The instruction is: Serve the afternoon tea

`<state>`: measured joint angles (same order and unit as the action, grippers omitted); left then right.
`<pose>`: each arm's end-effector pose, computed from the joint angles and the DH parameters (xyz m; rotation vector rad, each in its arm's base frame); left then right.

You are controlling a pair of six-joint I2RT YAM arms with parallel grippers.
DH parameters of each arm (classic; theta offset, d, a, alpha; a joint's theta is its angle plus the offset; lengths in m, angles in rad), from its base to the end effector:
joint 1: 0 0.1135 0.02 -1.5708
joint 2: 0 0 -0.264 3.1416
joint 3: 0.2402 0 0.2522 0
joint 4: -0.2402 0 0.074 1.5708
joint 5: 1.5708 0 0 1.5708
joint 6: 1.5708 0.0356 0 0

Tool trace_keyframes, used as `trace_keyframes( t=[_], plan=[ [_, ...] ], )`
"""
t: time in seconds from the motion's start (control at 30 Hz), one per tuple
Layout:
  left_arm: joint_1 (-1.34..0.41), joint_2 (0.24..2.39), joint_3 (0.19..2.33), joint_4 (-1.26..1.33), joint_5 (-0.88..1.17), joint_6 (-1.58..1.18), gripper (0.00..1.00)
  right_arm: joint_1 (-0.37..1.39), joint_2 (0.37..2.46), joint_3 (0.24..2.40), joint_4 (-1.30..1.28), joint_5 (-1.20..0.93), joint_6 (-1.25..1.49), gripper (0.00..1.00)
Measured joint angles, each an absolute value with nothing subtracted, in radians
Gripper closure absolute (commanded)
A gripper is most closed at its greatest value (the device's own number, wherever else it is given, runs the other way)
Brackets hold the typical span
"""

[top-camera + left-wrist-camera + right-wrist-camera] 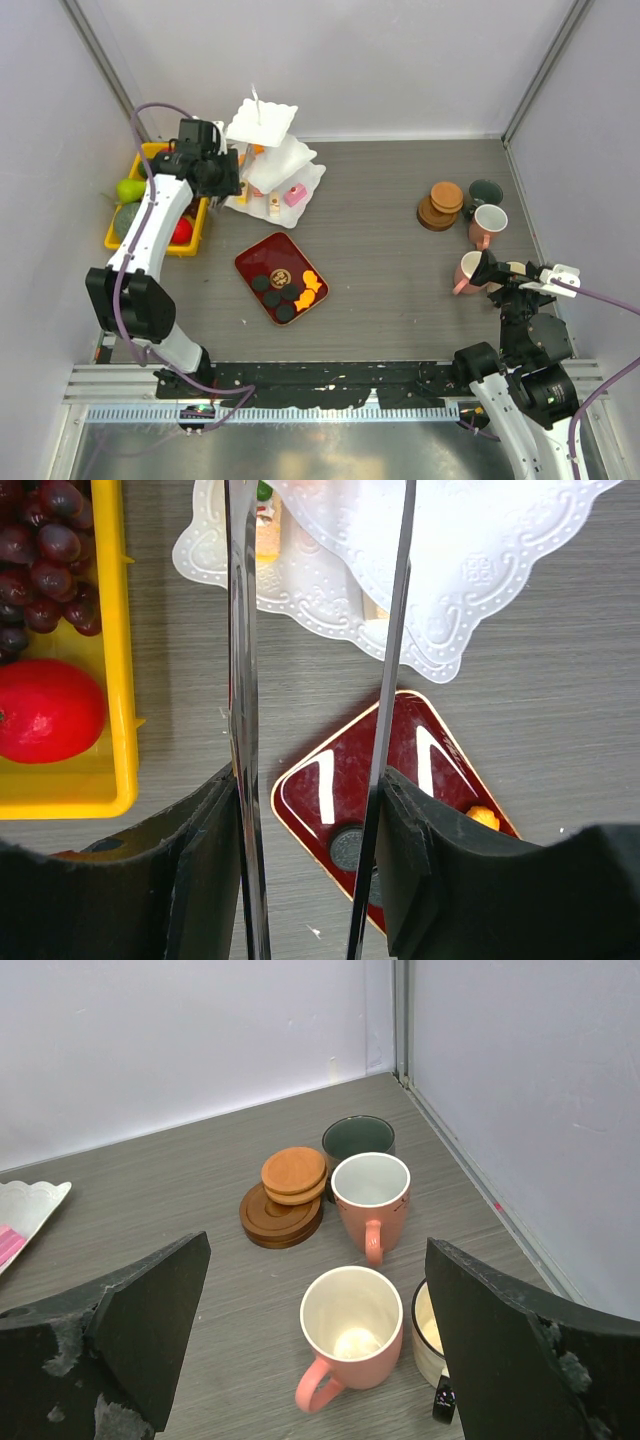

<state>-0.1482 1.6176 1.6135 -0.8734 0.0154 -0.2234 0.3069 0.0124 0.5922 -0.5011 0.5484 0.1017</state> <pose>0.3437 -0.0519 0.3519 -0.0855 2.4553 -0.1825 0.0362 -0.0080 0.3094 0.2883 1.4763 -0.0805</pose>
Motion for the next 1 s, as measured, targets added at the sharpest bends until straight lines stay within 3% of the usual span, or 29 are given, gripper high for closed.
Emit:
trace_keyframes(
  t=[0.37,0.7,1.0],
  plan=[
    [-0.188,1.433,1.431,-0.896,0.064,-0.228,0.44,0.307,0.012,0.592,-0.501,0.548,0.101,0.05],
    [-0.417,1.181,1.159,-0.937,0.061,-0.258,0.44,0.307,0.012,0.592,-0.501,0.548,0.101,0.04],
    [-0.664,1.099,0.945,-0.928,0.061,-0.388,0.44,0.307,0.013,0.592,-0.501,0.549,0.101,0.05]
  ],
)
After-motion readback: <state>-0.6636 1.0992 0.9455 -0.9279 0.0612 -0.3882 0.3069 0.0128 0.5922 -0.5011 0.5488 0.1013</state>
